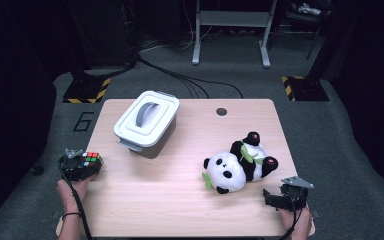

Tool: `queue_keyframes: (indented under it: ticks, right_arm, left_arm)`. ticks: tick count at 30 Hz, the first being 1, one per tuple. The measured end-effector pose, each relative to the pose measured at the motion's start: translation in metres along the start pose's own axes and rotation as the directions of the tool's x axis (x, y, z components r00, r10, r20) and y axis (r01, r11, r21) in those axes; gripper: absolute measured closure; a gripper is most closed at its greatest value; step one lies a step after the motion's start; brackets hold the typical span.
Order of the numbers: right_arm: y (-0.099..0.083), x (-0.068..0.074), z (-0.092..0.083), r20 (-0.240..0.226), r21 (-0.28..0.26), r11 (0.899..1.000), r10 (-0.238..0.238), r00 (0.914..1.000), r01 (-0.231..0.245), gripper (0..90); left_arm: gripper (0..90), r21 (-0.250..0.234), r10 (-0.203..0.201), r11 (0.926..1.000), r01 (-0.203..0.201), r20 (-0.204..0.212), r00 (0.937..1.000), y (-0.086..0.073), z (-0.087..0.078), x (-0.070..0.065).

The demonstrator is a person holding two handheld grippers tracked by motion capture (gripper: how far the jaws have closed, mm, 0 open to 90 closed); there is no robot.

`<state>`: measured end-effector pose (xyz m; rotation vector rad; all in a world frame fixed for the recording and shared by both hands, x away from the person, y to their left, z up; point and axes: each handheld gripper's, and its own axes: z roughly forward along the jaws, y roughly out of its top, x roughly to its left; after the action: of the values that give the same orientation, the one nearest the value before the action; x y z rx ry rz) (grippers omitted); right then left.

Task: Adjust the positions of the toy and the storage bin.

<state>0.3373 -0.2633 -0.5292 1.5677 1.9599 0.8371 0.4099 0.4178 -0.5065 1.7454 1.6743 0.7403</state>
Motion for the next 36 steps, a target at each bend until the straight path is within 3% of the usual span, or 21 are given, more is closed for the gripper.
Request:
queue_keyframes:
  ticks: [2, 5, 8, 14, 20, 25, 30, 36]
  right_arm:
    - [0.0, 0.0, 0.0, 0.0, 0.0, 1.0, 0.0, 1.0, 0.0, 1.8]
    - [0.0, 0.0, 0.0, 0.0, 0.001, 1.0, 0.0, 1.0, 0.0, 1.8]
    - [0.0, 0.0, 0.0, 0.0, 0.0, 1.0, 0.002, 1.0, -0.002, 1.8]
    - [0.0, 0.0, 0.0, 0.0, 0.001, 1.0, -0.001, 1.0, 0.001, 1.9]
    - [0.0, 0.0, 0.0, -0.001, 0.0, 1.0, -0.001, 1.0, 0.001, 1.9]
    - [0.0, 0.0, 0.0, -0.001, 0.0, 1.0, 0.0, 1.0, 0.0, 1.9]
    - [0.0, 0.0, 0.0, -0.002, 0.0, 1.0, 0.0, 1.0, 0.0, 1.9]
    - [0.0, 0.0, 0.0, -0.002, -0.001, 1.0, 0.0, 1.0, 0.0, 2.0]
  left_arm:
    - [32.7, 0.007, -0.004, 1.0, 0.004, 0.013, 0.9999, 0.0, 0.0, 0.001]
    - [20.8, 0.003, -0.016, 0.9999, 0.016, 0.016, 0.9997, -0.001, -0.002, 0.002]
    - [14.9, -0.015, -0.032, 0.9994, 0.032, 0.004, 0.9995, 0.0, -0.009, 0.002]
    - [10.0, -0.035, -0.03, 0.9989, 0.03, 0.018, 0.9994, 0.005, -0.023, 0.0]
    - [6.4, -0.026, 0.019, 0.9995, -0.018, 0.06, 0.998, 0.022, -0.037, -0.01]
    - [2.9, -0.058, 0.048, 0.9974, -0.043, 0.091, 0.9947, 0.039, -0.046, -0.022]
    - [0.1, -0.078, 0.094, 0.9933, -0.085, 0.114, 0.989, 0.058, -0.052, -0.038]
    - [0.0, -0.088, 0.152, 0.9863, -0.139, 0.156, 0.976, 0.083, -0.052, -0.058]
